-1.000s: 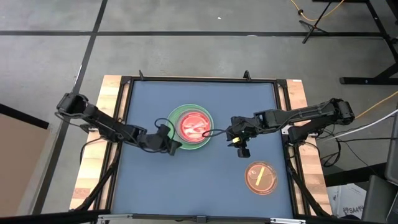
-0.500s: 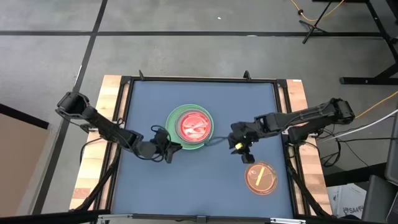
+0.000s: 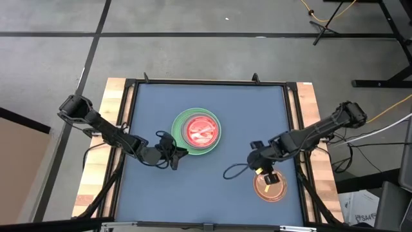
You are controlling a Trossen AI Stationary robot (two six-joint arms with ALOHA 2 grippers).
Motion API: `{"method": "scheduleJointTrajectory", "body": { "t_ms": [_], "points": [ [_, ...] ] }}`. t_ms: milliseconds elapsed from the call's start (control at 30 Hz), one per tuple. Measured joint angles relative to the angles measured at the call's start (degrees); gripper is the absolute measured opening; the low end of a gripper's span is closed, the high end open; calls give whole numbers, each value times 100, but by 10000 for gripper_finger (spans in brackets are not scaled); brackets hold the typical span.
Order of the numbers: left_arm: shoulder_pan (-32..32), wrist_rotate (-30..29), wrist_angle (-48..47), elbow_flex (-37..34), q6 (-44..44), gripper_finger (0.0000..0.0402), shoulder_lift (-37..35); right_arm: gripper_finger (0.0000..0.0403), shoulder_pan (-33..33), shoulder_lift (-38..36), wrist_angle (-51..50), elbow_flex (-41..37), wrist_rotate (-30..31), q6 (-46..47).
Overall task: Stack plastic plates
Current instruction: Stack the transparent orange plate on the transparent pink plate
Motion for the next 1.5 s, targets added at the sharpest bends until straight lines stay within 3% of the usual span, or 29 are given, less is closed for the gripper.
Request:
{"method": "scheduleJointTrajectory", "body": {
  "t_ms": [167, 367, 667, 833, 1500],
  "points": [
    [2, -2, 0, -2, 2, 82, 0, 101, 62, 0, 87, -515, 13, 34],
    [2, -2, -2, -2, 2, 82, 0, 101, -40, 0, 895, -1421, -180, 17],
    [4, -2, -2, -2, 2, 82, 0, 101, -434, 0, 1283, -2043, -211, -60],
    [4, 0, -2, -2, 2, 82, 0, 101, -477, 0, 1820, -2413, -762, -206],
    [4, 0, -2, -2, -17, 82, 2, 101, -476, -11, 2308, -2776, -867, -191]
  ]
}}
